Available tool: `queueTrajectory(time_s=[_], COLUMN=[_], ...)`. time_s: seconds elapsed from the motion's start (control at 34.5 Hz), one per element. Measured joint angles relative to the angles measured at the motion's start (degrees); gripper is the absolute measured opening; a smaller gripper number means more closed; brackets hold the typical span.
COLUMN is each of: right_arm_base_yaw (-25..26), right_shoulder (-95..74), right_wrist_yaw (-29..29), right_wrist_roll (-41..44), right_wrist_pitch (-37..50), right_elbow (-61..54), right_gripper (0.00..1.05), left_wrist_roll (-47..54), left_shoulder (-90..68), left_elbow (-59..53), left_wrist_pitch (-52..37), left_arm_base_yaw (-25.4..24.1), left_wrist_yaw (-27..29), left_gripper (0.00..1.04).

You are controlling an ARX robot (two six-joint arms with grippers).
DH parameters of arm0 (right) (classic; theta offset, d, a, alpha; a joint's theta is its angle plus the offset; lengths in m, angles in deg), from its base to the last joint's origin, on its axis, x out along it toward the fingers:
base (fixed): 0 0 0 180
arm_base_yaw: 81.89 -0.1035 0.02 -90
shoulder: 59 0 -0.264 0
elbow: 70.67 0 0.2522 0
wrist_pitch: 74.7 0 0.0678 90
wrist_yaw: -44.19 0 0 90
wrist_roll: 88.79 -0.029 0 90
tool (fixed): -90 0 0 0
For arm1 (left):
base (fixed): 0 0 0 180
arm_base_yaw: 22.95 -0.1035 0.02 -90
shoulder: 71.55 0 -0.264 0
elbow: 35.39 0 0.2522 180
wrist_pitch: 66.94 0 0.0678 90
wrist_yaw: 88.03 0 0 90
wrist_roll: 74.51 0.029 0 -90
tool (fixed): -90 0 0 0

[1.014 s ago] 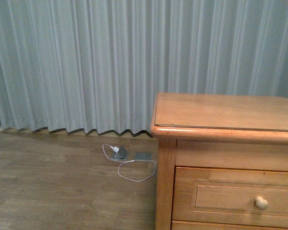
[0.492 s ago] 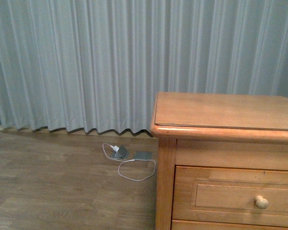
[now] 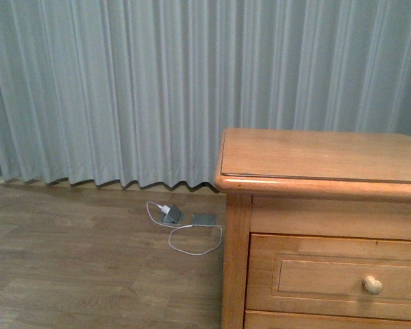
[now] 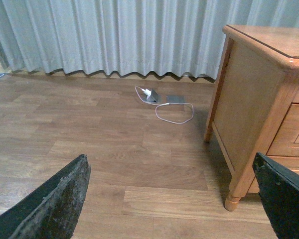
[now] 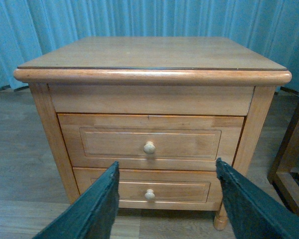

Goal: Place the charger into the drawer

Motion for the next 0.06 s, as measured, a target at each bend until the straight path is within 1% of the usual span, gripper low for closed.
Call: queueTrajectory(time_s=[0.06], right_arm_base_yaw=[0.0], right_shoulder=[0.0], right_wrist_yaw=[0.0], right_wrist_roll=[0.0], right_wrist_pitch=[0.0], right_elbow=[0.0], right_gripper=[0.7], left_wrist_roll=[0.0], left_shoulder=[0.0], left_elbow=[0.0], left_wrist_pitch=[0.0], left_arm_base_yaw=[0.0], left_wrist_yaw=[0.0], left_gripper=[0.98])
